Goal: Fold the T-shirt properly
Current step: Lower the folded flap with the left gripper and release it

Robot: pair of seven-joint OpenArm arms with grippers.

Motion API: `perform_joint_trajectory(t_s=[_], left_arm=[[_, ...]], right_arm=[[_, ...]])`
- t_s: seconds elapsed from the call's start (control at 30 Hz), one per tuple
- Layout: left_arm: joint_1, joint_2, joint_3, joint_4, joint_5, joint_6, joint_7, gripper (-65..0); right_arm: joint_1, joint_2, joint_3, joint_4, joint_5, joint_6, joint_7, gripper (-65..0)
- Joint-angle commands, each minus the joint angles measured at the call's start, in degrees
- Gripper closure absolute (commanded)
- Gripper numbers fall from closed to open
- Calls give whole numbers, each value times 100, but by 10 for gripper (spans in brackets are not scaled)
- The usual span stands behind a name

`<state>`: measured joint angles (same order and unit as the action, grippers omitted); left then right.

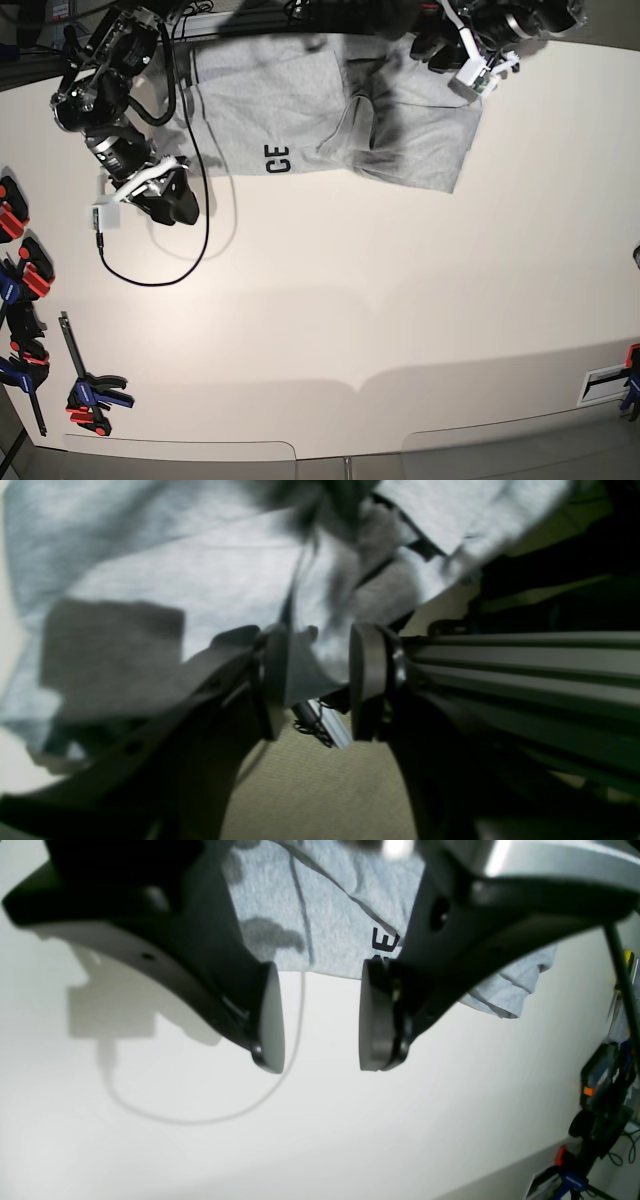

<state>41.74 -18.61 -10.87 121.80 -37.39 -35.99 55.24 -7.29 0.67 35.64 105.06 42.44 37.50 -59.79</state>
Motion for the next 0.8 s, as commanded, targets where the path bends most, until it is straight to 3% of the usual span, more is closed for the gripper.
perform_joint_trajectory(t_s=[0.0, 0.3, 0.37, 0.77], left_arm=[[50, 17, 44, 74, -2, 0, -205, -189], [48, 175, 162, 63, 890, 234, -544, -189], [48, 175, 162, 63, 1043, 468, -584, -189], [48, 177, 162, -59, 1056, 647, -662, -189]], right_arm=[[81, 46, -2, 111, 168, 0, 131, -236], [79, 46, -2, 111, 168, -2, 129, -236], [79, 46, -2, 111, 168, 0, 129, -236], [79, 46, -2, 111, 170, -2, 129, -236]])
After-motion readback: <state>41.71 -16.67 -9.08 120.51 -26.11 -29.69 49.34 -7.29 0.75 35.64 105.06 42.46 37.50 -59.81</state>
